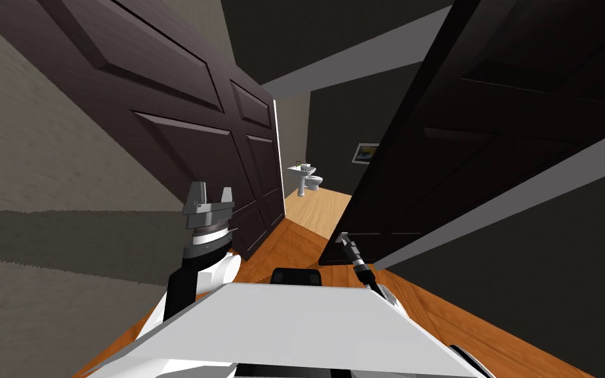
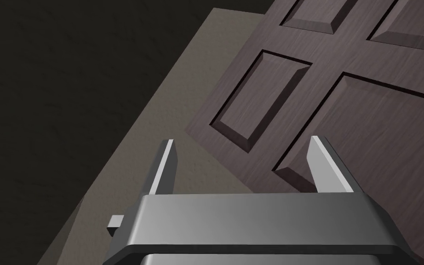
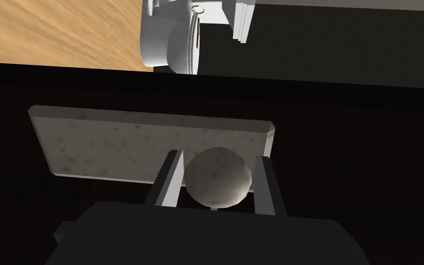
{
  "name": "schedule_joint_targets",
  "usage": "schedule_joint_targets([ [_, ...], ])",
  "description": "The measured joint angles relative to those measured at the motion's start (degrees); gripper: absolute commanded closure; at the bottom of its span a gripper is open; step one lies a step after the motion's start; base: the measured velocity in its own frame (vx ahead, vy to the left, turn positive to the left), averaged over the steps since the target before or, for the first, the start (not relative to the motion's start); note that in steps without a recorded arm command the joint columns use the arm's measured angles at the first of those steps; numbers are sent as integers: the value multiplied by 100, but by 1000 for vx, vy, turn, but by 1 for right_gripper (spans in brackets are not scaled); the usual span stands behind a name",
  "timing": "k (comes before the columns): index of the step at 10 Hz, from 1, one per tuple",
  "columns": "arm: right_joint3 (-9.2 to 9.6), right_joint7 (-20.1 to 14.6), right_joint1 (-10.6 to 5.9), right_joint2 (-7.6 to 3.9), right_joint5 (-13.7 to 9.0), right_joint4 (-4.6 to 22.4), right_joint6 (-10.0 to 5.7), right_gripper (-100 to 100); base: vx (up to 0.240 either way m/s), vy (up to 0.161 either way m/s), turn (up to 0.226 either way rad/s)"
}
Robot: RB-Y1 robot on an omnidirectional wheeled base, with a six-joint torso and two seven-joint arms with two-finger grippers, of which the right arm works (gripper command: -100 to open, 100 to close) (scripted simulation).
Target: Pull the door open
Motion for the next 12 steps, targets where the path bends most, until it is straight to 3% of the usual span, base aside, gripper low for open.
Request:
schedule_joint_targets([
  [4,179,-215,210,-212,87,-44,-318,100,-134,-50,54],
  [6,198,-244,285,-253,99,-56,-380,100,-188,-72,191],
  [12,299,-389,416,-408,169,212,-901,100,-183,-76,139],
])
